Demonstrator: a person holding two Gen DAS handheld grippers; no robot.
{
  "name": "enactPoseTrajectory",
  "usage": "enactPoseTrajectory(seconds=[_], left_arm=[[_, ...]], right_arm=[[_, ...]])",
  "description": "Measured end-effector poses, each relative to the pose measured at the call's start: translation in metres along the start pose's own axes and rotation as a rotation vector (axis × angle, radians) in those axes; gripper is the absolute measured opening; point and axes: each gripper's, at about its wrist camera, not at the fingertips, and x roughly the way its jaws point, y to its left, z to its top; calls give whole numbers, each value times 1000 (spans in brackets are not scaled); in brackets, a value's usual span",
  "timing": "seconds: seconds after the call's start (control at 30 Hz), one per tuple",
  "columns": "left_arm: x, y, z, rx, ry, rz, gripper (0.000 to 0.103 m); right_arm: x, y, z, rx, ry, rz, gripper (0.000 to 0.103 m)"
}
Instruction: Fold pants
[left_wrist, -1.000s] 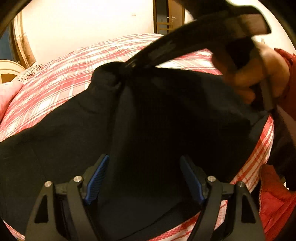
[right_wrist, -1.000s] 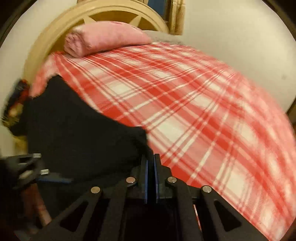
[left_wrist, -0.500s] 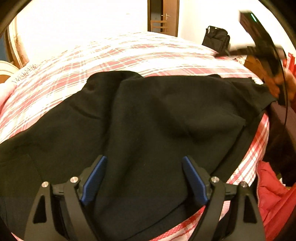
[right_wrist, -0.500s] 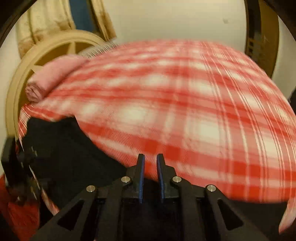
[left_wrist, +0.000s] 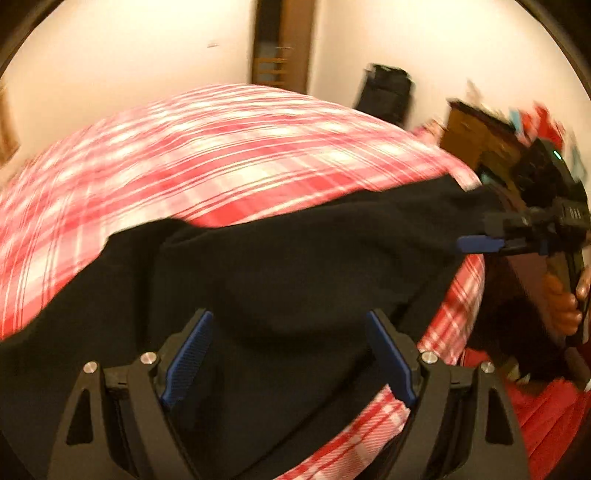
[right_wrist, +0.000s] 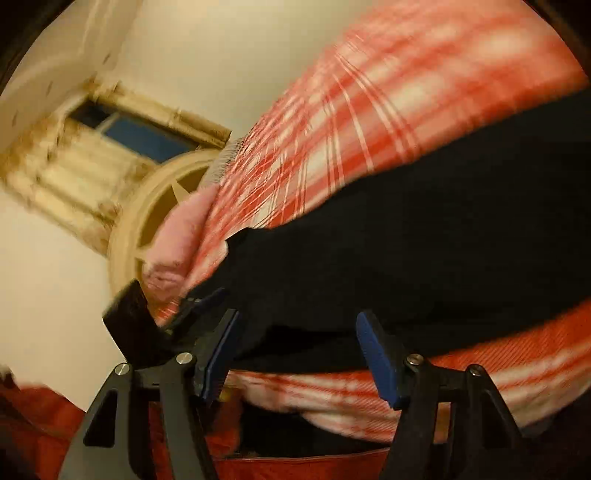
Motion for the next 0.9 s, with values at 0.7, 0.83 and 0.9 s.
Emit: enactPoseTrajectory(seconds=[0.7, 0.83, 0.9], left_arm=[[17, -43, 2, 206, -22, 63, 87], [31, -56, 13, 251, -51, 68, 87], [39, -62, 15, 291, -45, 87, 87]], right_arm=[[87, 2, 22, 276, -13, 184, 26], [88, 14, 25, 252, -34, 209, 26], [82, 24, 25, 204, -51, 221, 24]])
